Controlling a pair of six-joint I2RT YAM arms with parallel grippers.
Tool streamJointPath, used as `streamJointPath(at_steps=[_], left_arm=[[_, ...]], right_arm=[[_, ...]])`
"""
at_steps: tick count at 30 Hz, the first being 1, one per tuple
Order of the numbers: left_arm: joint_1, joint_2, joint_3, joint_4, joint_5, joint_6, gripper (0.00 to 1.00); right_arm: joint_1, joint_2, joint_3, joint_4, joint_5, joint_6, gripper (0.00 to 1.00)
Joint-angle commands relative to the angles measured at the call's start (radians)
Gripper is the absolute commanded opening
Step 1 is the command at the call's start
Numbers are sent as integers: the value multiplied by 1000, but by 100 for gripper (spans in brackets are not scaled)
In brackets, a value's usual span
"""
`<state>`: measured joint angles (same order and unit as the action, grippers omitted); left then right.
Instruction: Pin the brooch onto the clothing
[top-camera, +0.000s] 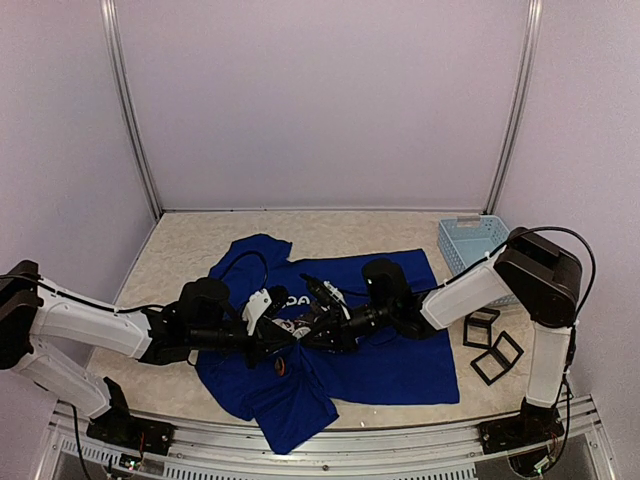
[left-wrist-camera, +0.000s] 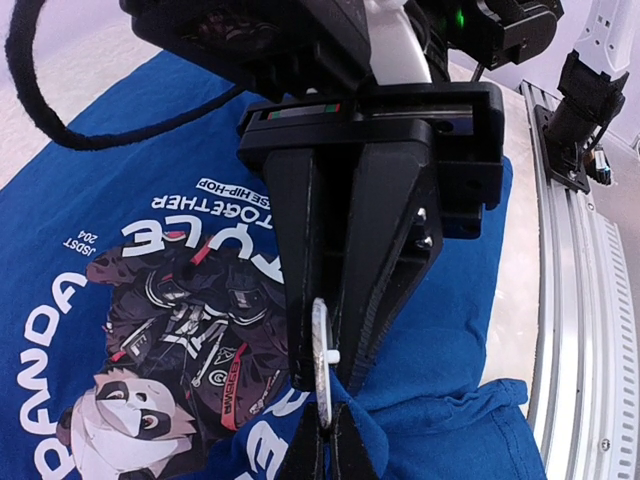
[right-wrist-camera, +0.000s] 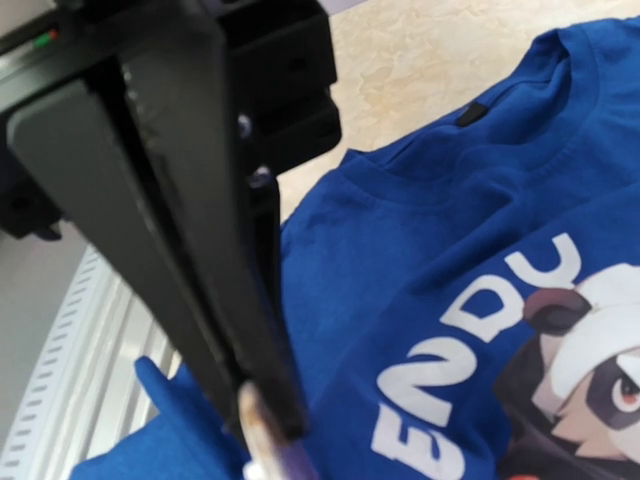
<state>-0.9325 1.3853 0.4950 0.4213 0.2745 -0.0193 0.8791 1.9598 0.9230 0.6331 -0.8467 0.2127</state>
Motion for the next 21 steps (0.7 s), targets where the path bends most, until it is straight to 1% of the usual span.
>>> streamJointPath(at_steps=[1,6,10,17,21], left_arm=[[-33,3,32,31,103,18,0],[-31,-17,1,48,93,8,0],[-30,-27,-8,51,90,4,0],[-29,-22,-11,41,80,5,0],[-29,-21,-11,28,54,8,0]], right_arm=[[-5,16,48,63,82,82,9],[-22,16,-9,192,94,172,9],[-35,11,-32,238,81,217,9],[-36,11,-49,265,52,218,11],[-36,3,-54,262,37,203,17]])
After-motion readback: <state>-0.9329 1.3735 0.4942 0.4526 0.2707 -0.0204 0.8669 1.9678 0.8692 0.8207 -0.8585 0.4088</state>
